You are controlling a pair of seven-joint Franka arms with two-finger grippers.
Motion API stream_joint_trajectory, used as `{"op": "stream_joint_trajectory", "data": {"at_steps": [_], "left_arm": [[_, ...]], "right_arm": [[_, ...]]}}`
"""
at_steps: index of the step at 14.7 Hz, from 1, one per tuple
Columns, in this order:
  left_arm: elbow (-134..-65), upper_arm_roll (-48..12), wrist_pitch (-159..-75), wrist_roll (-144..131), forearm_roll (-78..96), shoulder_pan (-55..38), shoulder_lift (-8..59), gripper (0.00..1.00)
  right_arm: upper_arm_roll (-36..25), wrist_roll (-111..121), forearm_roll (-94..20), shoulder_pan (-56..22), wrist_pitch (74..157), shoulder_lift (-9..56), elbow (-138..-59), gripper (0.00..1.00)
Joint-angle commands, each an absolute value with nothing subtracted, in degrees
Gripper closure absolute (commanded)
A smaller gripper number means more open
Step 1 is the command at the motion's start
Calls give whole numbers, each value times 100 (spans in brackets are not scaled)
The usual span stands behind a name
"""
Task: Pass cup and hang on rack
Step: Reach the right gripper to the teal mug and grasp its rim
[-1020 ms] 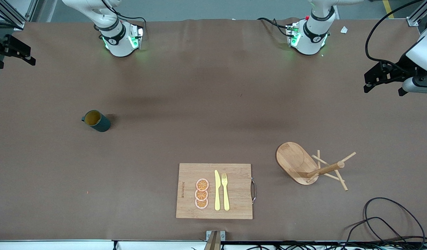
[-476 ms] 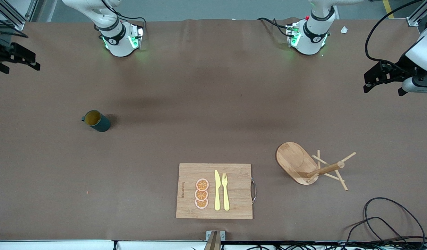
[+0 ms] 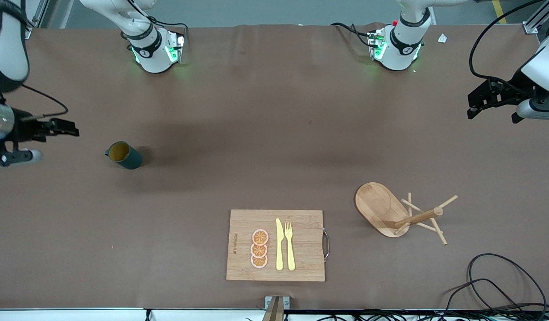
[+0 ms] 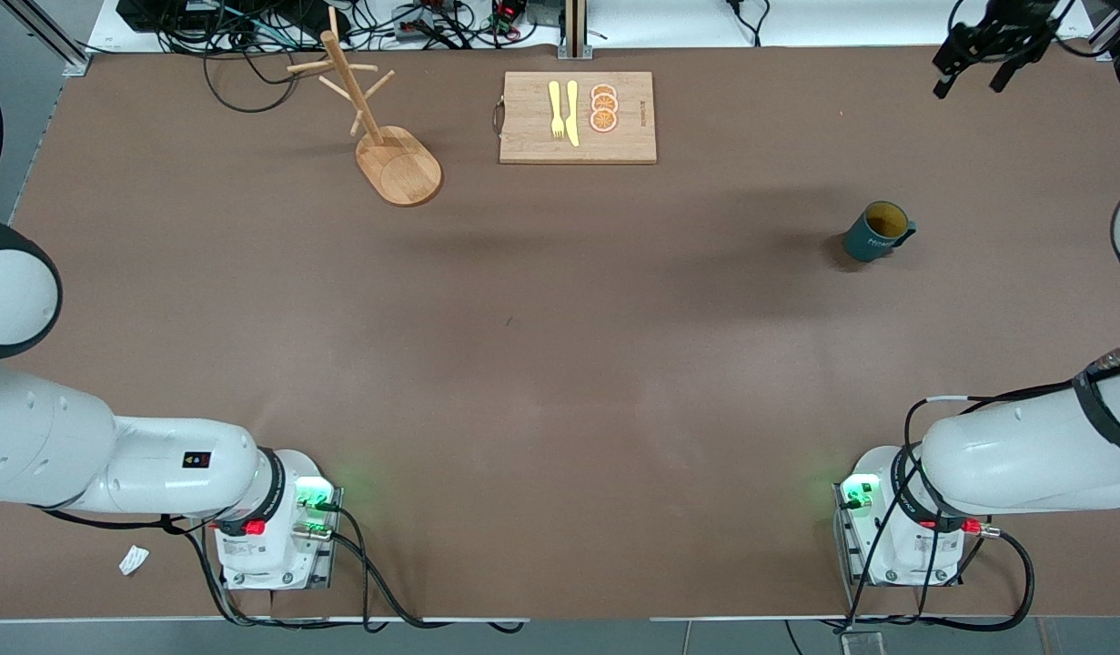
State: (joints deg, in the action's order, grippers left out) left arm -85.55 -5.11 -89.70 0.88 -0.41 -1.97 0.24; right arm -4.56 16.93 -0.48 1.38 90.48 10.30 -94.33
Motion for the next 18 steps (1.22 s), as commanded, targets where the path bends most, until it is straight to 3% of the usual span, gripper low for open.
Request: {"op": "stream_joint_trajectory", "data": {"at_steps": [1, 9, 18], "left_arm": [[-8446, -527, -8868, 105, -70, -202, 53, 0], [-8446, -527, -8868, 105, -70, -211, 53, 0], [-8446, -527, -8868, 105, -79, -211, 53, 0]], "right_arm": [[-413, 2153, -70, 334, 9666, 905, -10044, 0], [-404, 4418, -105, 598, 12547, 1019, -12267, 0], [-404, 5792, -747, 607, 13604, 1494, -12805, 6]]}}
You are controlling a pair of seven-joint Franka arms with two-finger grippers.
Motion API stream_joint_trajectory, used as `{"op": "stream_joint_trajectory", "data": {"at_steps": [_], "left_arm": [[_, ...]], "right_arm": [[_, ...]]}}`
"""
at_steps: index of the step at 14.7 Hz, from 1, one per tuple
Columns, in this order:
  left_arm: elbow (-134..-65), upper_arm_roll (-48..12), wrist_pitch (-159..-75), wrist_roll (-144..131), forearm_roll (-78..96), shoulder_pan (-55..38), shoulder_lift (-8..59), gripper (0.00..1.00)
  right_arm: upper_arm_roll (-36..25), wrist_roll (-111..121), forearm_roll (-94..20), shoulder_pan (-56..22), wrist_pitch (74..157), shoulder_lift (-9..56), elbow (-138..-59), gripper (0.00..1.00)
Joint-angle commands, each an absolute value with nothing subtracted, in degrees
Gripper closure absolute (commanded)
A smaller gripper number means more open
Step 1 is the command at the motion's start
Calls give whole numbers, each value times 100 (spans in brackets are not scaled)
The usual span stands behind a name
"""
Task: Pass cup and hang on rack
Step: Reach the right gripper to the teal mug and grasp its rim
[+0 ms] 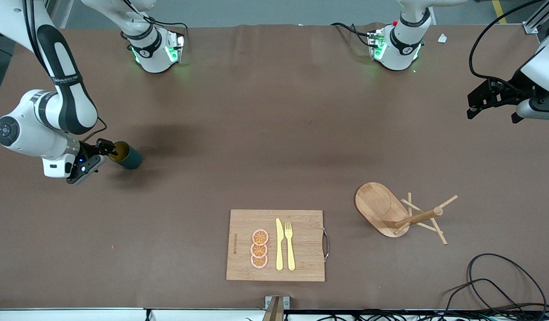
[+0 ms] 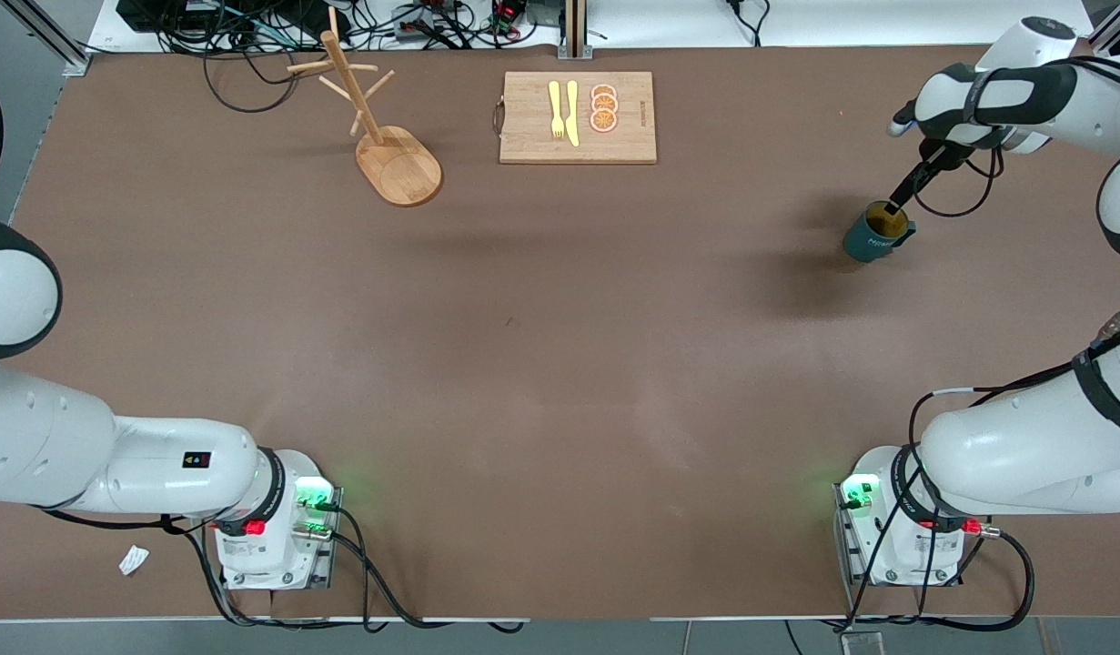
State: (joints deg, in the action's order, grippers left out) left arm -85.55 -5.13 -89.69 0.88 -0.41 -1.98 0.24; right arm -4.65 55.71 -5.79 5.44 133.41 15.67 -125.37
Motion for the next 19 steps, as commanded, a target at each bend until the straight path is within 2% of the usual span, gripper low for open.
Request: {"op": "stream_joint_trajectory", "data": {"at_steps": [1, 2, 4, 5, 7, 8, 12, 17, 19], "left_arm": [[-8446, -527, -8868, 105, -70, -211, 53, 0], [-8446, -527, -8868, 105, -70, -211, 53, 0], [-8446, -527, -8868, 105, -70, -211, 53, 0], [-8446, -527, -8868, 105, -70, -202, 53, 0], [-8446, -527, -8868, 97, -79, -211, 61, 0], [-8446, -527, -8868, 71, -79, -220, 62, 0], [-8446, -527, -8868, 70, -70, -220, 62, 0], [-8446, -527, -8868, 105, -70, -220, 62, 0], [-8446, -527, -8868, 105, -70, -220, 62, 0]], "right_arm": [[-396, 5870, -747, 598, 13640, 1512, -12823, 9], [-404, 5915, -747, 598, 13667, 1547, -12832, 13], [-404, 6152, -747, 606, 13684, 1625, -12841, 35], [-396, 6152, -747, 589, 13676, 1626, -12841, 52], [-404, 6135, -747, 580, 13658, 1626, -12841, 97], [-404, 6135, -764, 571, 13658, 1626, -12841, 100], [-396, 6047, -765, 493, 13579, 1609, -12797, 100], [-378, 4302, -765, -60, 12526, 1345, -12437, 100], [-352, 3432, -765, -367, 12340, 1257, -12349, 100]]}}
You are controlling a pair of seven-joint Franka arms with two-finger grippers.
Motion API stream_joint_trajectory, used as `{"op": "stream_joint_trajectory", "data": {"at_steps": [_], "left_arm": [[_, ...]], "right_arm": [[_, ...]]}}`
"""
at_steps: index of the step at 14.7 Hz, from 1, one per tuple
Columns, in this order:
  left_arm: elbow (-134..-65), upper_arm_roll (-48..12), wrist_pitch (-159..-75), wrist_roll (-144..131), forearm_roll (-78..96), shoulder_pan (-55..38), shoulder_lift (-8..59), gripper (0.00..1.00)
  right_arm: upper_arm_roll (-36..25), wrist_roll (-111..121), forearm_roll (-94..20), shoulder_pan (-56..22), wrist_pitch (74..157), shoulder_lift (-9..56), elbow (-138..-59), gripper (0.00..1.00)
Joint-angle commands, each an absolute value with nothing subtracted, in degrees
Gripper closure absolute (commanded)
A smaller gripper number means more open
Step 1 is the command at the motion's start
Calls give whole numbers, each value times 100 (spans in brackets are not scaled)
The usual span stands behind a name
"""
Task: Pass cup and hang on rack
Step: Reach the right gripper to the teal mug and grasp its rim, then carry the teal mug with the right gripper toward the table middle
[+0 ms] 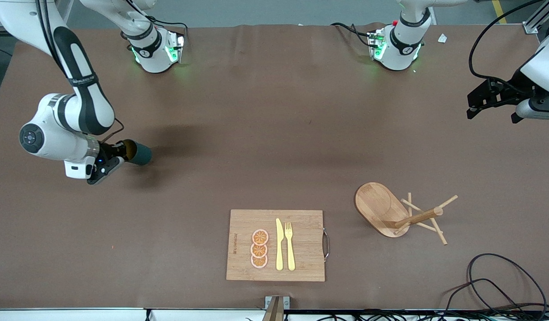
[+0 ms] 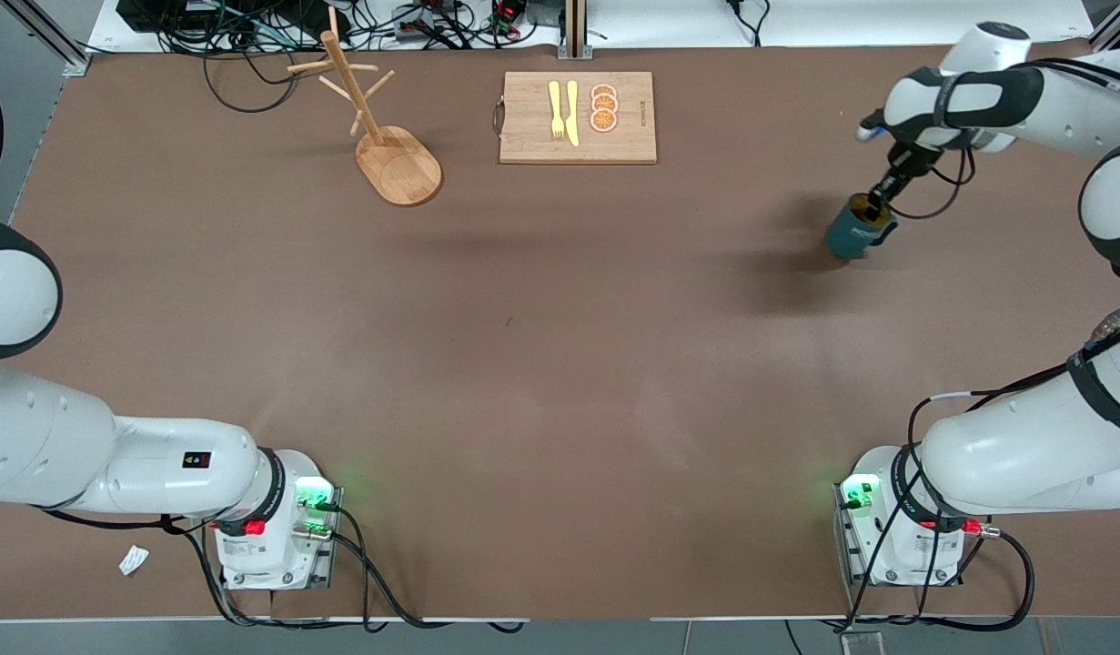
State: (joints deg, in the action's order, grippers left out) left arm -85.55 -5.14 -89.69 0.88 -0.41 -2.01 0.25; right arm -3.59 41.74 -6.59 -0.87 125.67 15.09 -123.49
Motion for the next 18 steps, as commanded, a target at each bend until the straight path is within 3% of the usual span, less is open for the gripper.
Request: {"op": "stream_joint_trajectory", "data": {"at_steps": [1, 10, 18], "left_arm": [[-8446, -527, -8868, 97, -70, -228, 62, 0], [-8446, -527, -8868, 105, -62, -211, 62, 0], [-8446, -527, -8868, 88, -62, -211, 62, 0]], "right_arm": [[-343, 2949, -765, -534, 12331, 1231, -12349, 100], [-334, -1648, -765, -2547, 12313, 1309, -11726, 100], [-334, -3690, -773, -3866, 12647, 1924, -10952, 100]]}}
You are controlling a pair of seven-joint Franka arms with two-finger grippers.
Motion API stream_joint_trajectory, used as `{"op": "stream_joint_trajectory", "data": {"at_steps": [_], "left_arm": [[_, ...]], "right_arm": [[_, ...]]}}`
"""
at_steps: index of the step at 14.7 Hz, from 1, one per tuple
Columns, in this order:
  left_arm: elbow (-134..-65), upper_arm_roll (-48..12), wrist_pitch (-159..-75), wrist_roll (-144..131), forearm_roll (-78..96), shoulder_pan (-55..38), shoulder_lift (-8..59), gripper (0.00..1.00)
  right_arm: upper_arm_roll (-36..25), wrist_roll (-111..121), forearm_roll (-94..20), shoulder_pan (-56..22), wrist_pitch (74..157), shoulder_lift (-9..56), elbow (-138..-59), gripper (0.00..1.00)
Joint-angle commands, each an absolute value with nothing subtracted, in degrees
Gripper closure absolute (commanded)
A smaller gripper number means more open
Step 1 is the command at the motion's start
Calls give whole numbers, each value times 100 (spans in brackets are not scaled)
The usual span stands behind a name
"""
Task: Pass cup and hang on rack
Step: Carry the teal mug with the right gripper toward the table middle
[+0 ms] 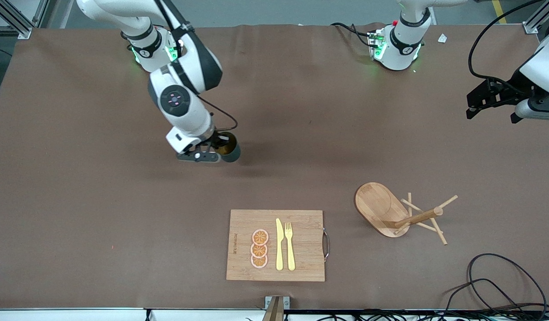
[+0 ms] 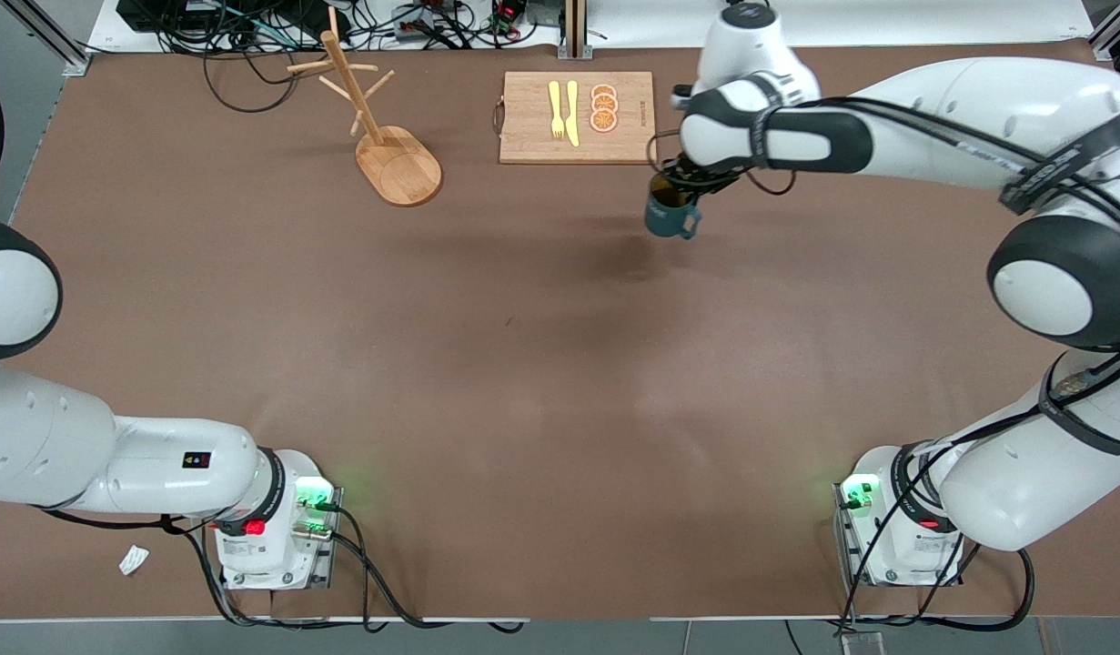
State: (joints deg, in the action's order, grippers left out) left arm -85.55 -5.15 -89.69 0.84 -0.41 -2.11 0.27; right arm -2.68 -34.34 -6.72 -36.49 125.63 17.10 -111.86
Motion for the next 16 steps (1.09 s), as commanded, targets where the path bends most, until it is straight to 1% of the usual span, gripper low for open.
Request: {"op": "stream_joint_trajectory", "data": {"at_steps": [1, 4, 7, 12, 14, 16], "left_arm": [[-8446, -527, -8868, 88, -62, -211, 62, 0], [-8446, -527, -8868, 97, -62, -211, 62, 0], [-8446, -527, -8877, 105, -62, -211, 62, 0], [-8446, -527, -8886, 105, -53, -202, 62, 0], [-8446, -527, -8886, 105, -61, -202, 62, 0], [-8446, -527, -8886, 105, -53, -202, 62, 0]], "right_arm": [[-334, -3848, -765, -4050, 12682, 2003, -10873, 100], [-334, -4008, -765, -4498, 12866, 2372, -10566, 100], [-334, -4034, -773, -4912, 13104, 2933, -10153, 100], [-334, -4613, -765, -5317, 13122, 3716, -9327, 100], [-334, -4641, -712, -5422, 13140, 3884, -9237, 100], [-334, -4579, -686, -5449, 13131, 3894, -9237, 99]]}}
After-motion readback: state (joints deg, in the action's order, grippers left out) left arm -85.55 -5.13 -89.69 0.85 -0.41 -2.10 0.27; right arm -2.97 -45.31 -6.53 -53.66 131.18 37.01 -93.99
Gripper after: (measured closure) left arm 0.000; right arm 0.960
